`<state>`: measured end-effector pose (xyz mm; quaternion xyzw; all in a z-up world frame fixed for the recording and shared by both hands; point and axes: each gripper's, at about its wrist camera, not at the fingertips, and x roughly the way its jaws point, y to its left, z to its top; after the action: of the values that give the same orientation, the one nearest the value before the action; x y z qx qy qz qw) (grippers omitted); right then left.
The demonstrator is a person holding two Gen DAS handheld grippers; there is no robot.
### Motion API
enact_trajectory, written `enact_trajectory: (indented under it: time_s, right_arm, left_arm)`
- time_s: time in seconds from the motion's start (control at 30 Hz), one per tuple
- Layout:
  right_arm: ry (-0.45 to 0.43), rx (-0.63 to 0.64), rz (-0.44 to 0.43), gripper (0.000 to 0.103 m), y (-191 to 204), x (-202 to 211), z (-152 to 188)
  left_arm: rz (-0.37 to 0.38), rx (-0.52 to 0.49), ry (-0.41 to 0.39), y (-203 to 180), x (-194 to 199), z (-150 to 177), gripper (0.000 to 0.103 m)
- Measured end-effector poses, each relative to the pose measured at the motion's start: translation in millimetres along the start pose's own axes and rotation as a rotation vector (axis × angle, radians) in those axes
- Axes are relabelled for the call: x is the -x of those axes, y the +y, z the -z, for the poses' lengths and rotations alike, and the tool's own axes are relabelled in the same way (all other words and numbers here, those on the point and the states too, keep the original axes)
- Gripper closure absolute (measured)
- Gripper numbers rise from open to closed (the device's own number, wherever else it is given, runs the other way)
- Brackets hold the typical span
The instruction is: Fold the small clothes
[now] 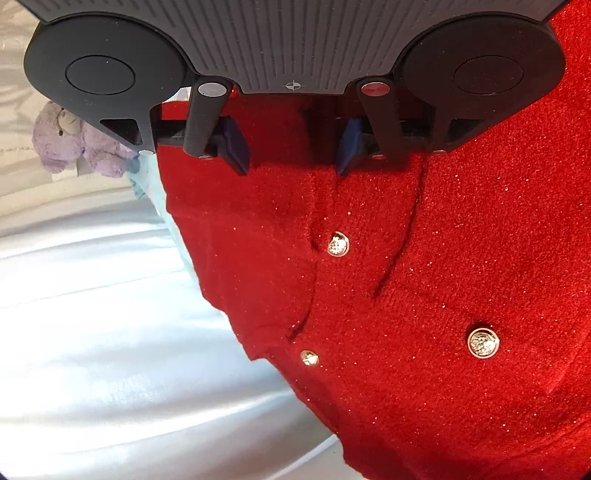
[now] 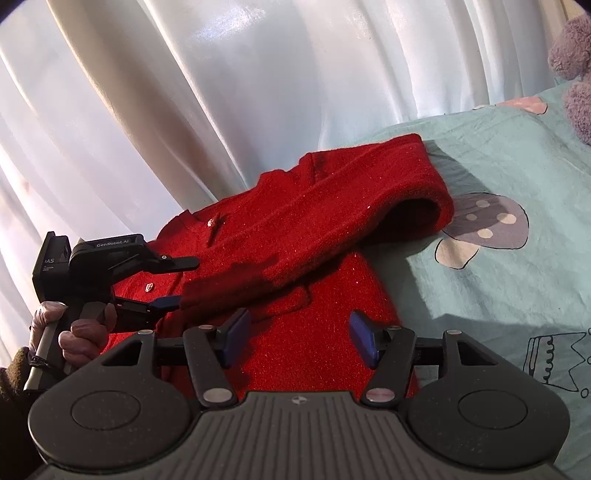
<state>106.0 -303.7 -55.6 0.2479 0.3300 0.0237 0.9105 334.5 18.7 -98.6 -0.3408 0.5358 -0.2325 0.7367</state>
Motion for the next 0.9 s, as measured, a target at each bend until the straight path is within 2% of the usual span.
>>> enact_trajectory:
  time_s: [0.23, 0.37, 0.47, 0.5, 0.53, 0.57, 0.6, 0.63, 0.7, 0.73, 0.77, 0.9]
  right_arm:
    - [0.006, -0.023, 0.003, 0.042, -4.7, -0.8, -1.2]
    - [-0.011, -0.007, 0.003, 0.041, -3.8, 4.2, -1.4]
    - [-0.012, -0.022, 0.005, 0.041, -7.0, 5.1, -1.7]
    - [-0.013, -0.027, 0.004, 0.041, -7.8, 5.2, -1.7]
    - [-0.015, -0.03, 0.003, 0.041, -8.2, 5.1, -1.7]
    - [-0.014, -0.031, 0.002, 0.041, -8.1, 4.7, -1.5]
    - [-0.014, -0.03, 0.001, 0.041, -8.0, 4.0, -1.9]
    - [-0.016, -0.03, -0.002, 0.041, -8.1, 3.3, -2.6]
    - [-0.031, -0.035, -0.015, 0.042, -9.7, 1.7, -6.1]
    - [-0.039, -0.041, -0.018, 0.046, -11.1, 0.8, -8.8]
    - [-0.05, -0.049, -0.019, 0.052, -12.8, -0.8, -13.6]
    - [-0.082, -0.101, -0.022, 0.058, -21.9, -7.8, -31.0]
  left_arm:
    - [0.026, 0.022, 0.026, 2.7, -5.4, -3.9, 0.042]
    - [0.035, -0.011, 0.035, 2.1, -7.1, -2.1, 0.038]
    - [0.081, -0.008, 0.035, 0.8, -10.8, -3.2, 0.021]
    - [0.086, -0.006, 0.03, 0.3, -12.9, -3.8, 0.022]
    - [0.084, -0.004, 0.027, -0.4, -14.4, -4.2, 0.025]
    - [0.07, -0.006, 0.03, -3.0, -16.7, -4.5, 0.036]
    - [0.05, -0.016, 0.04, -5.4, -19.2, -4.6, 0.061]
    - [0.023, -0.024, 0.057, -7.4, -22.1, -4.8, 0.076]
    - [-0.003, -0.022, 0.079, -10.0, -24.3, -4.5, 0.086]
    - [-0.006, -0.036, 0.067, -13.5, -21.9, -4.0, 0.086]
    - [-0.013, -0.063, 0.045, -18.5, -16.5, -3.5, 0.086]
    - [-0.022, -0.144, -0.055, -37.4, 17.5, -10.6, 0.087]
